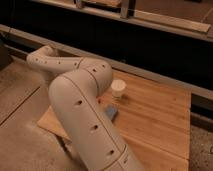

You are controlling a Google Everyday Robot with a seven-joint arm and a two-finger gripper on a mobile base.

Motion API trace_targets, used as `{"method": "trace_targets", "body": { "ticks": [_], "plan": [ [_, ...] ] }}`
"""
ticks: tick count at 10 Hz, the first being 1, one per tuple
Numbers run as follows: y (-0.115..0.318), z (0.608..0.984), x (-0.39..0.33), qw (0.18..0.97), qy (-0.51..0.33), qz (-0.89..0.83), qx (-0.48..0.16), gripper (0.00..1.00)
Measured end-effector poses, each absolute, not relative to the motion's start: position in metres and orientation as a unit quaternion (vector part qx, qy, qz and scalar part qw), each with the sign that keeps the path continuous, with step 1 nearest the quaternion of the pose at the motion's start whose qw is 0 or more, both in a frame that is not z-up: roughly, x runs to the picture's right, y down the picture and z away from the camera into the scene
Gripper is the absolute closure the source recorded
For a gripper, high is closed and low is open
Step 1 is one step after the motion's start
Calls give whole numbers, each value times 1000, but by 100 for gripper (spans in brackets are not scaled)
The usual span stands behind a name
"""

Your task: Push the eraser across the table

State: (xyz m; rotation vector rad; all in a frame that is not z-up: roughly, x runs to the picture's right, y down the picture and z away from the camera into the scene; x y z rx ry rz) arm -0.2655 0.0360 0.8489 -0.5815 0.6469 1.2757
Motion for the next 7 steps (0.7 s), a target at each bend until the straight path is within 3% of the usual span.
{"method": "trace_targets", "body": {
  "ticks": [7],
  "plan": [
    [23,791,-164,674,262,661,-199,35]
  ]
}}
